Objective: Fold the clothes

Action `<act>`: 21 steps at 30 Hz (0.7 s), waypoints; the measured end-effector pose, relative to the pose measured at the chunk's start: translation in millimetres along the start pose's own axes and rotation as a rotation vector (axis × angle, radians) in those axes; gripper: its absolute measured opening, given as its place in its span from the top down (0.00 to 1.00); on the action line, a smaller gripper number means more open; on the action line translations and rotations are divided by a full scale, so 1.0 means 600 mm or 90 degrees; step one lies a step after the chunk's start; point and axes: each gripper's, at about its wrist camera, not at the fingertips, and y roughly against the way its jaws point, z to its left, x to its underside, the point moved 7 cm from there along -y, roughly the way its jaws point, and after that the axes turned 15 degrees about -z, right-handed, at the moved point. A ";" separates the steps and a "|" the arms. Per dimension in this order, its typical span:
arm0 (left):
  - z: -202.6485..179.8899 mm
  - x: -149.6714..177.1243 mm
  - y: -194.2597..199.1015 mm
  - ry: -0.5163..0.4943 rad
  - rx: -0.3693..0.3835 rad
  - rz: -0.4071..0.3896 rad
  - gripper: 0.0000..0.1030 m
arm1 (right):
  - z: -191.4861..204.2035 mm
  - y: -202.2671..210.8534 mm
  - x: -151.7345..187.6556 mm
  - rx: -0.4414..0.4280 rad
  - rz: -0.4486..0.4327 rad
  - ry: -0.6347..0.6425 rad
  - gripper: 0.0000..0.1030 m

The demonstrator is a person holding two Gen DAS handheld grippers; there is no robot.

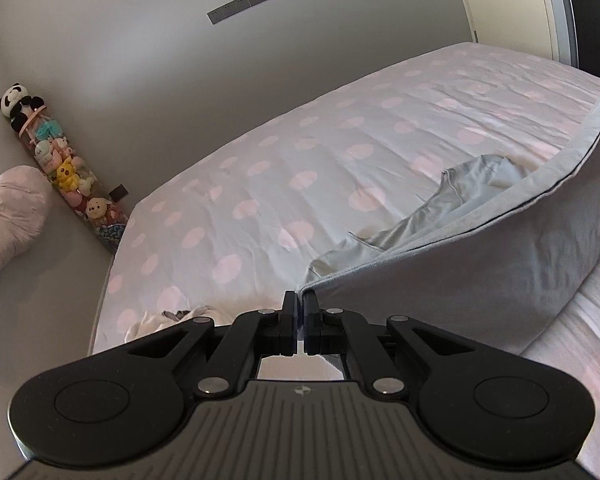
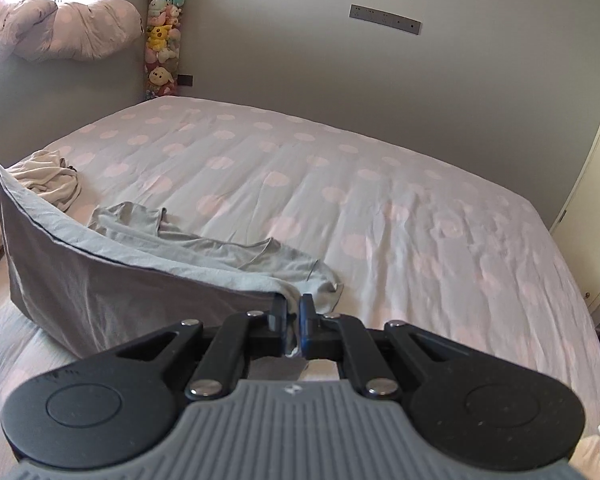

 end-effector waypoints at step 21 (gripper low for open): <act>0.002 0.139 -0.418 0.025 0.073 0.153 0.98 | -0.031 -0.486 0.123 0.002 0.160 -0.019 0.93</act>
